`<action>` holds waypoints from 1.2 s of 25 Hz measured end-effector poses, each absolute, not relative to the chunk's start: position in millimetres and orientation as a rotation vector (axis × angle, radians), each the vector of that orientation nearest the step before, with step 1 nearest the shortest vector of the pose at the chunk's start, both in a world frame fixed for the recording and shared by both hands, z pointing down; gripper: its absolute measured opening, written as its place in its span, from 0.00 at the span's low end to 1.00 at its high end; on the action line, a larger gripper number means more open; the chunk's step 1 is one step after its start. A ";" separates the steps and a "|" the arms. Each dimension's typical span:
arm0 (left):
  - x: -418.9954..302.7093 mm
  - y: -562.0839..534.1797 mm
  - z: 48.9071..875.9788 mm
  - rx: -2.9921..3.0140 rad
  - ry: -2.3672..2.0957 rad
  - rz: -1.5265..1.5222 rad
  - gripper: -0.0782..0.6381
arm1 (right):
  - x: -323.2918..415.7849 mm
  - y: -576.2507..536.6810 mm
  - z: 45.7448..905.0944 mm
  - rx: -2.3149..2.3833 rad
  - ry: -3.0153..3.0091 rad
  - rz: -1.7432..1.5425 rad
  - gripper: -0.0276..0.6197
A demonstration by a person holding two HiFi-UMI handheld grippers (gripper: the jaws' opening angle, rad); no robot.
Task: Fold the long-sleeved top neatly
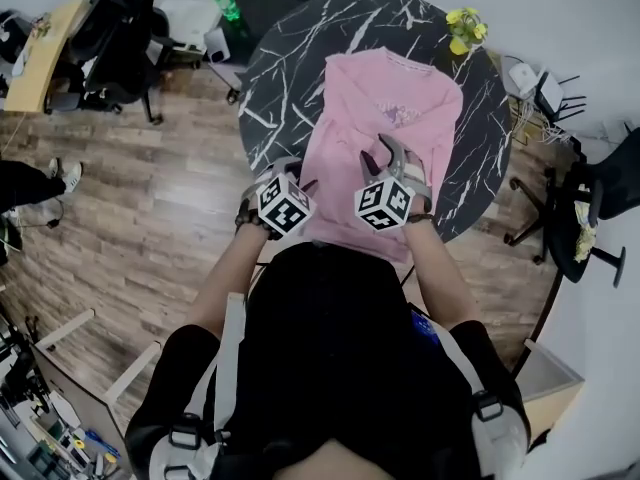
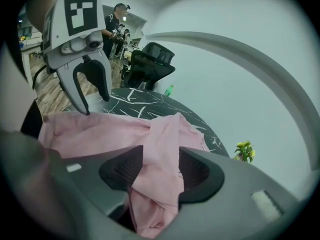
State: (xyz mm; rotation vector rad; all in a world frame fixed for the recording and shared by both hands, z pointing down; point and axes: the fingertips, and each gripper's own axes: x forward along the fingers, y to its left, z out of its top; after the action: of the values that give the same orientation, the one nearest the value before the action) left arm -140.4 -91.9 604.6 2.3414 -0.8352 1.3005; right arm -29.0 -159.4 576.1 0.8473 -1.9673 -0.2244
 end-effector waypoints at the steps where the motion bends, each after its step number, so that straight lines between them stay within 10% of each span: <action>1: -138.7 -92.9 604.6 2.345 -0.829 1.301 0.43 | -28.1 -158.9 576.5 0.847 -1.967 -0.211 0.39; 30: -84.0 -226.6 586.6 2.436 -0.886 1.163 0.40 | 174.7 -216.9 575.0 1.430 -1.855 0.423 0.28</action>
State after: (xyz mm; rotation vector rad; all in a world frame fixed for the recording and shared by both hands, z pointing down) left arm -84.0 -226.6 586.6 2.4356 -0.8860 1.1635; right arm 174.7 -216.9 575.0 1.4296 -1.8547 0.4233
